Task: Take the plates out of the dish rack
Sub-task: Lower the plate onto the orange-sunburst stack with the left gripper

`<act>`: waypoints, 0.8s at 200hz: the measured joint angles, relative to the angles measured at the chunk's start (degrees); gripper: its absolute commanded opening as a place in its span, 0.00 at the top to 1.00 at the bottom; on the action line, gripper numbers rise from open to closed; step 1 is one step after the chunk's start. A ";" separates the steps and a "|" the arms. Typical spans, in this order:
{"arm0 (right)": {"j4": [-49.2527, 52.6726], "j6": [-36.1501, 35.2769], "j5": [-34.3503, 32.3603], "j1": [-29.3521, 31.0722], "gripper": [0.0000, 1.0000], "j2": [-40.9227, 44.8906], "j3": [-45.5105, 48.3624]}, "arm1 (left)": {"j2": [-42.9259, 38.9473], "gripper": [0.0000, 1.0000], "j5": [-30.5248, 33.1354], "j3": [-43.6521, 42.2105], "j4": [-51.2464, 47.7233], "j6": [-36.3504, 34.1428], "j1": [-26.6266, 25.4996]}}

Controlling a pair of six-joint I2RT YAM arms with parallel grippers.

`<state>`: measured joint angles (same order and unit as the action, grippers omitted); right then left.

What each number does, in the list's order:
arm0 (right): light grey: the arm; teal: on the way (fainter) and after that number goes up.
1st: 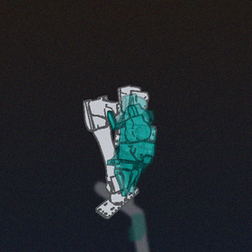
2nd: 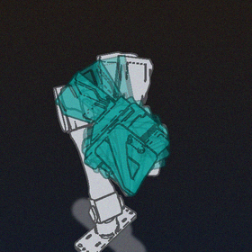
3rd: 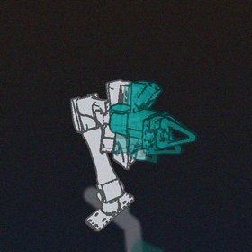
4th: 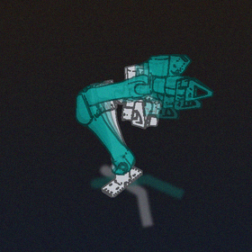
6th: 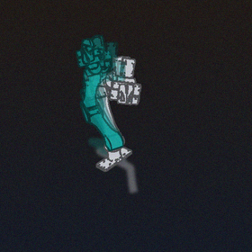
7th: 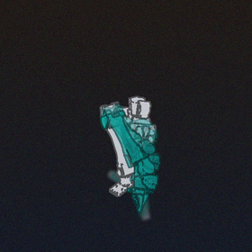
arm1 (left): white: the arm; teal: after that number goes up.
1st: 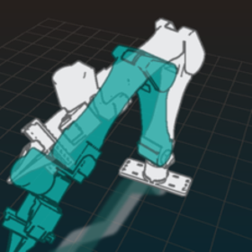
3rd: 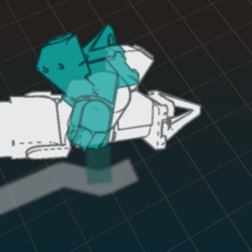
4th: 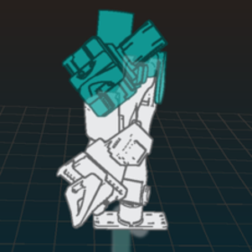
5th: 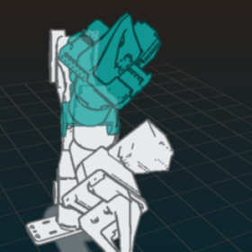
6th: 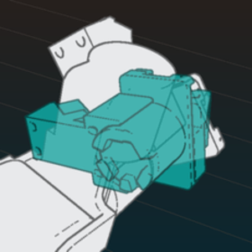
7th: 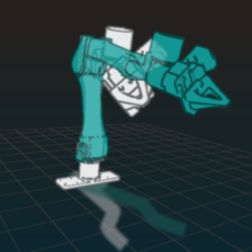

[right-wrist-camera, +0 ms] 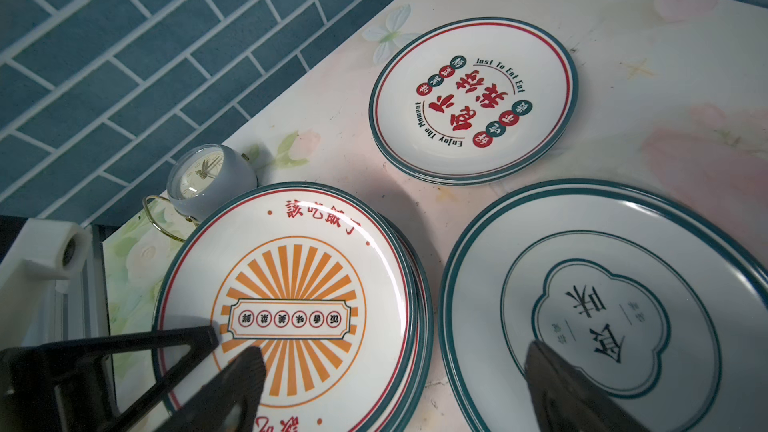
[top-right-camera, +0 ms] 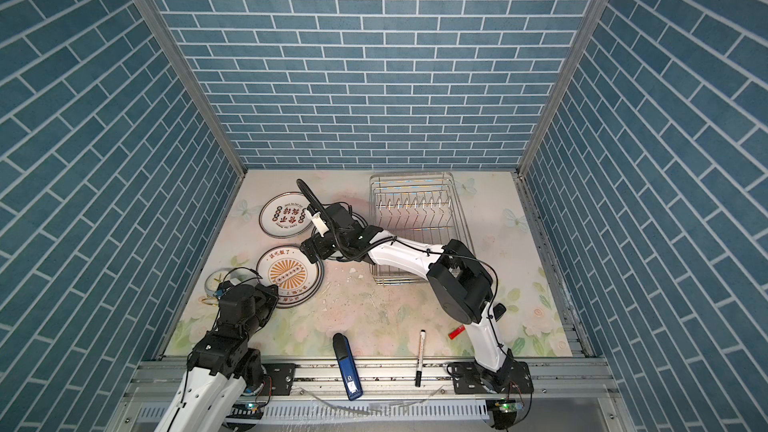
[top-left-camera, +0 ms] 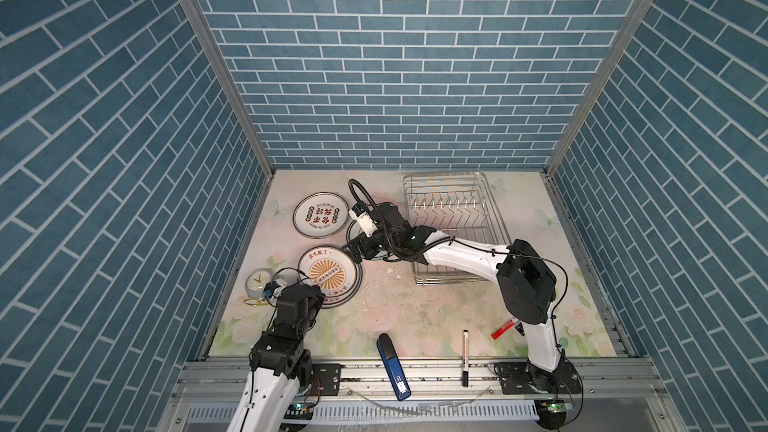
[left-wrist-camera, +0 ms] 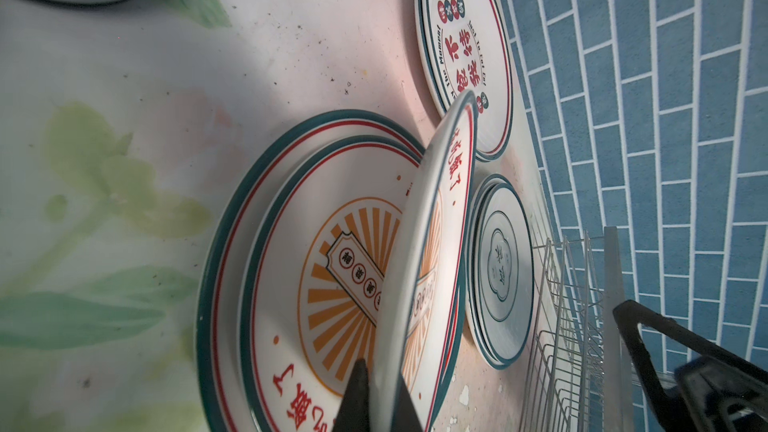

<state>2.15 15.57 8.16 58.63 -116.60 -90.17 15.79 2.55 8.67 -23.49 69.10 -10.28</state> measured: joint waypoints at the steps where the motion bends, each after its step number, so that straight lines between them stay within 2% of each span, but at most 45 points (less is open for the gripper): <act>1: 0.02 0.00 0.00 0.00 0.02 0.00 0.00 | -0.02 0.88 0.00 -0.02 0.00 0.00 0.00; 44: 0.02 0.00 0.00 0.04 0.02 -0.31 0.00 | -0.46 0.83 -0.24 -0.70 -1.01 0.11 0.00; 61: 0.02 0.00 0.00 0.15 0.02 -0.52 0.00 | -0.81 0.76 -0.22 -0.70 -1.05 0.02 0.02; 75: 0.07 0.00 0.00 0.24 0.02 -0.57 0.00 | -0.92 0.74 -0.20 -0.70 -1.07 -0.04 0.07; 88: 0.07 0.00 0.00 0.24 0.02 -0.57 0.00 | -0.96 0.67 -0.22 -0.70 -1.05 -0.13 0.17; 119: 0.09 0.00 -0.02 0.24 0.02 -0.57 0.00 | -0.96 0.63 0.00 -0.68 -1.20 -0.31 0.26; 148: 0.17 0.00 -0.07 0.24 0.02 -0.57 0.00 | -0.48 0.43 0.83 -0.46 -2.38 -0.83 0.26; 160: 0.26 -0.02 -0.04 0.24 0.02 -0.59 0.00 | 0.20 0.41 1.18 -0.31 -3.17 -0.98 0.28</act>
<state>2.42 15.55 8.12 58.87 -117.19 -90.17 15.99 3.73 8.36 -26.65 68.12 -10.00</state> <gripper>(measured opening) 0.981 0.567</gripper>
